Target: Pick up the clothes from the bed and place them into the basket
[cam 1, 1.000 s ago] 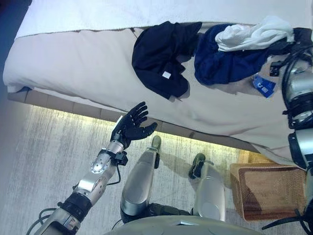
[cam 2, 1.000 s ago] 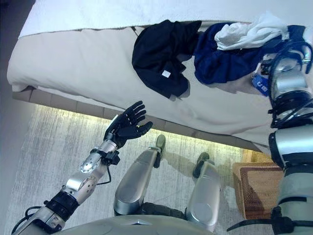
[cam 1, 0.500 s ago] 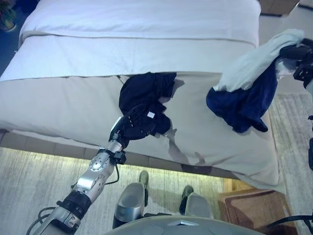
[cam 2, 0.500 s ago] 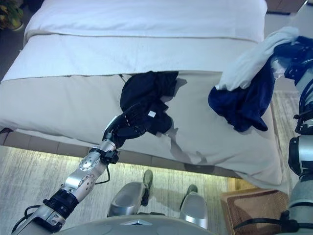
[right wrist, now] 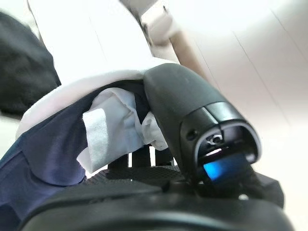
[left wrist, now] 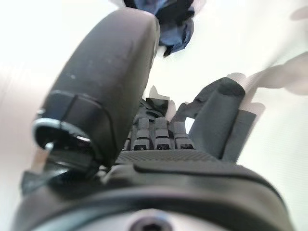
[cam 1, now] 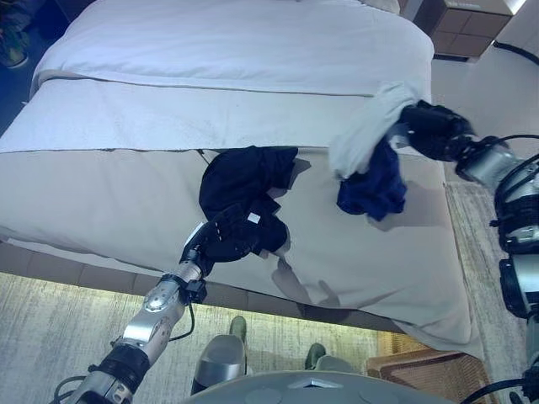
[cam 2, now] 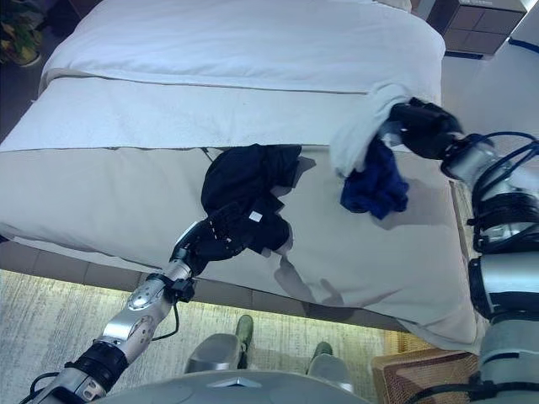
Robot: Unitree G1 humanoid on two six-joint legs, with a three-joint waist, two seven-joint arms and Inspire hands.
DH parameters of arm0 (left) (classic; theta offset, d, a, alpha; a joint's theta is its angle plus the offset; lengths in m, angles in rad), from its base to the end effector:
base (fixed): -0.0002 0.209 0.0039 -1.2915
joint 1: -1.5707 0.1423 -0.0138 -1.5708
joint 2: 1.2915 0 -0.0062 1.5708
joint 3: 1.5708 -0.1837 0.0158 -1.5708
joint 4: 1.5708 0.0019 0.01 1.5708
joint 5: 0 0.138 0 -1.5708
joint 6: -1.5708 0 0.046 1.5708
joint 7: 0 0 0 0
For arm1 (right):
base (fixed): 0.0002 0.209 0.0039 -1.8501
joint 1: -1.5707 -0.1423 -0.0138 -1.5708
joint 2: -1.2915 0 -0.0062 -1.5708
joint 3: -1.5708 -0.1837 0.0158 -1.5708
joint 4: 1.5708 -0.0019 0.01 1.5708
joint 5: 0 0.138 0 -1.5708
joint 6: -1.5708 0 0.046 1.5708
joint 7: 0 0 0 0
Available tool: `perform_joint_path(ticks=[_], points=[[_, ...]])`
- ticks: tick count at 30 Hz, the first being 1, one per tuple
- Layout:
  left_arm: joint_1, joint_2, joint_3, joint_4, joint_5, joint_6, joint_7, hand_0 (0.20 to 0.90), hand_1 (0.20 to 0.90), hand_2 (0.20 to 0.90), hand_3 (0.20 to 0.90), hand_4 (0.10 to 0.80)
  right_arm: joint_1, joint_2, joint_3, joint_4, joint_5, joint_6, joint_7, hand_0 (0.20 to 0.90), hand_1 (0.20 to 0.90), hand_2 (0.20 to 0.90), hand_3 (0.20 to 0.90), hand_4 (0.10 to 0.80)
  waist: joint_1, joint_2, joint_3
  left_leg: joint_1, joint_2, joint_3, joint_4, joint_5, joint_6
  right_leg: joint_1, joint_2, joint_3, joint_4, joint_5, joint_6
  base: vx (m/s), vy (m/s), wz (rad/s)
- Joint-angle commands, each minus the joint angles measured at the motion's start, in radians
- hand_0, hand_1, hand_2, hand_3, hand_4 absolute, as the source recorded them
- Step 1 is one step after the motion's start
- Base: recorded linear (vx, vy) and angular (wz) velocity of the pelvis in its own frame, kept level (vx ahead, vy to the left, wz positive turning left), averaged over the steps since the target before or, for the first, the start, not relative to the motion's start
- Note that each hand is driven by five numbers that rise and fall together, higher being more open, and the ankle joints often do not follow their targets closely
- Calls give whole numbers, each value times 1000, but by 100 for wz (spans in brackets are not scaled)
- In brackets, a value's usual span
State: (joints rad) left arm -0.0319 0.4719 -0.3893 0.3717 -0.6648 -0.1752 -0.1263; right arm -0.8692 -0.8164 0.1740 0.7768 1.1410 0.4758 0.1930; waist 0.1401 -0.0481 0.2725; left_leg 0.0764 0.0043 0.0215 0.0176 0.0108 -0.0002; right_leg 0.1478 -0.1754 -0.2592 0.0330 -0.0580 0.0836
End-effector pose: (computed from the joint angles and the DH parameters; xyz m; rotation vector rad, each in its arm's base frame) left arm 0.1865 0.2029 -0.0118 -0.1422 0.3041 -0.2512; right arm 0.3200 -0.2962 0.1867 0.4229 0.2169 0.0998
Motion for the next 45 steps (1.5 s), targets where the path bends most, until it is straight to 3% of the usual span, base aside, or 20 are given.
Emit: perform_joint_path(ticks=[1,9,15,19,25,31,38,45], points=[[6,-13,35,-1,35,-119,-46,900,900,900,900,800,-52,23,11,-117,158,-61,20,300,300,300,200,100,0,-26,-163,-13,17,34,-28,-57,-23,-79,22,21,-51,94,1,0,0,0],[20,-19,65,26,48,-129,-59,900,900,900,900,800,-15,87,6,-256,232,-111,-59,300,300,300,200,100,-3,-27,-173,-3,19,44,-31,-61,-23,-69,24,27,-61,95,4,25,-20,0],[32,-29,99,36,59,-121,-51,900,900,900,900,800,126,101,-55,-250,199,-54,-68,300,300,300,200,100,-12,-25,-173,10,20,46,-40,-64,-22,-59,23,33,-64,93,9,43,-15,2],[32,-29,111,23,68,-117,-36,900,900,900,900,800,237,106,-84,-178,138,-41,-4,300,300,300,200,100,-21,-22,-165,16,24,51,-44,-64,-19,-60,25,39,-66,96,11,0,0,0],[9,-30,130,4,77,-100,23,900,900,900,900,800,425,115,-133,-88,-95,-56,120,300,300,300,200,100,-48,-21,-148,23,29,63,-55,-62,-15,-64,32,58,-68,102,15,-6,-21,-3],[-11,-38,137,-7,93,-87,51,900,900,900,900,800,537,140,-153,-31,-293,-71,172,300,300,300,200,100,-68,-21,-132,25,30,75,-53,-64,-10,-72,37,76,-68,107,20,-31,-33,-13],[-34,-49,121,-16,112,-74,65,900,900,900,900,800,526,161,-174,127,-404,-154,98,300,300,300,200,100,-68,-10,-119,32,30,80,-52,-69,-6,-70,42,91,-73,111,22,-12,-11,-10],[-45,-39,99,-32,97,-63,86,900,900,900,900,800,479,148,-214,241,-520,-262,-89,300,300,300,200,100,-66,8,-109,31,25,76,-45,-78,-2,-72,43,104,-69,106,22,-5,2,-7]])
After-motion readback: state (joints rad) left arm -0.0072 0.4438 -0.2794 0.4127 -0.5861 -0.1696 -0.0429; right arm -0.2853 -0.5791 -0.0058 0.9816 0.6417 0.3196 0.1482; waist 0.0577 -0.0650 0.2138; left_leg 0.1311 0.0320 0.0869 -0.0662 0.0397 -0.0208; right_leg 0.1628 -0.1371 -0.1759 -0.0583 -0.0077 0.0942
